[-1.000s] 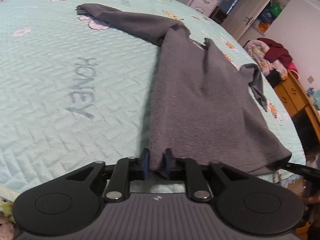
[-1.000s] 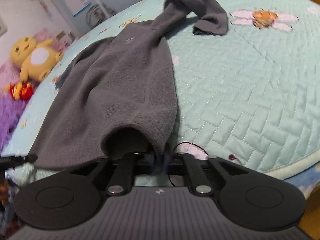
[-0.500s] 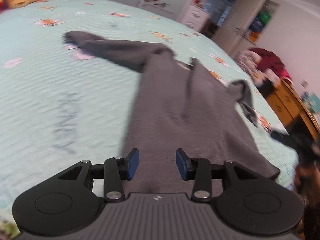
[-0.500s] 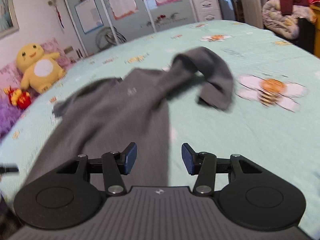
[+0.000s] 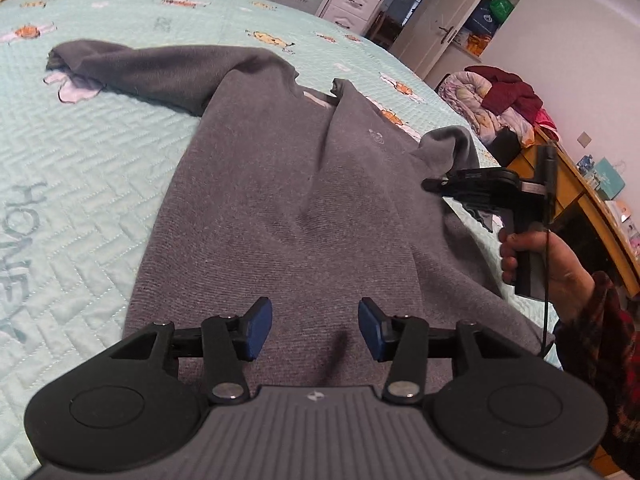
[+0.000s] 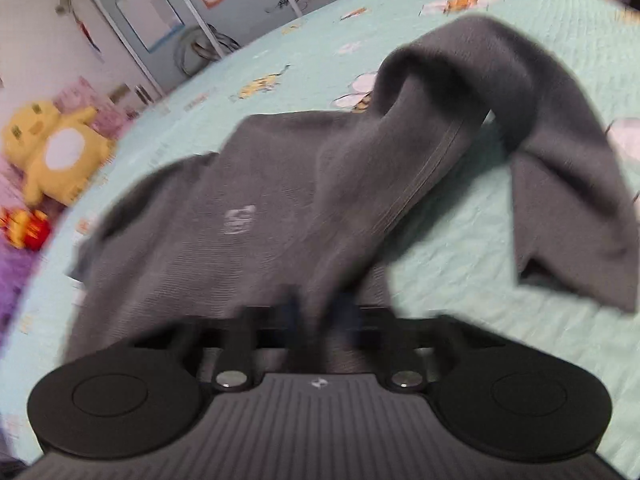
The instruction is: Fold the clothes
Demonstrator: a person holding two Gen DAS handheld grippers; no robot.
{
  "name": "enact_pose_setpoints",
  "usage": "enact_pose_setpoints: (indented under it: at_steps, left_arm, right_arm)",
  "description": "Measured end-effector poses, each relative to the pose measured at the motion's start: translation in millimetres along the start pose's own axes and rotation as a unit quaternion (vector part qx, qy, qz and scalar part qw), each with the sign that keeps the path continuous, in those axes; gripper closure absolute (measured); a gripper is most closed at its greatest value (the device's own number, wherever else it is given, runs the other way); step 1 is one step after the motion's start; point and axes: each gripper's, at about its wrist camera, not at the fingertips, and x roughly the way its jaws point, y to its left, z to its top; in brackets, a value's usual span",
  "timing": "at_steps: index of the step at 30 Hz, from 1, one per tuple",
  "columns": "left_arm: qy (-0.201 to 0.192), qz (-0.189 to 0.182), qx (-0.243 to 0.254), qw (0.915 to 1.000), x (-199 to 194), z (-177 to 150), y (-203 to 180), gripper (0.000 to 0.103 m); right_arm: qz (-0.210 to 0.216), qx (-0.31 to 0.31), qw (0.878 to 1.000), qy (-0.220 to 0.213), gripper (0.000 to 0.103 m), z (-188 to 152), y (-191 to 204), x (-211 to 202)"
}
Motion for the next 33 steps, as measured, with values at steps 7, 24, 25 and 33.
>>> enact_pose_setpoints:
  at_steps: [7,24,25,33]
  left_arm:
    - [0.019,0.008,0.011,0.9997,18,-6,0,0.049]
    - [0.006,-0.012,0.049,0.9987,-10,-25,-36,0.043]
    - [0.007,-0.012,0.048,0.9988,-11,-26,-38,0.043]
    - [0.009,0.002,0.058,0.9983,-26,-35,-55,0.040]
  right_arm:
    - [-0.118,-0.176,0.977,-0.019,0.100,-2,23,-5]
    - [-0.056,-0.286,0.955,-0.049,0.042,-128,59,-208]
    - [-0.070,-0.312,0.946,-0.044,0.042,-141,64,-216]
    - [-0.131,-0.391,0.911,0.011,0.044,-192,79,-201]
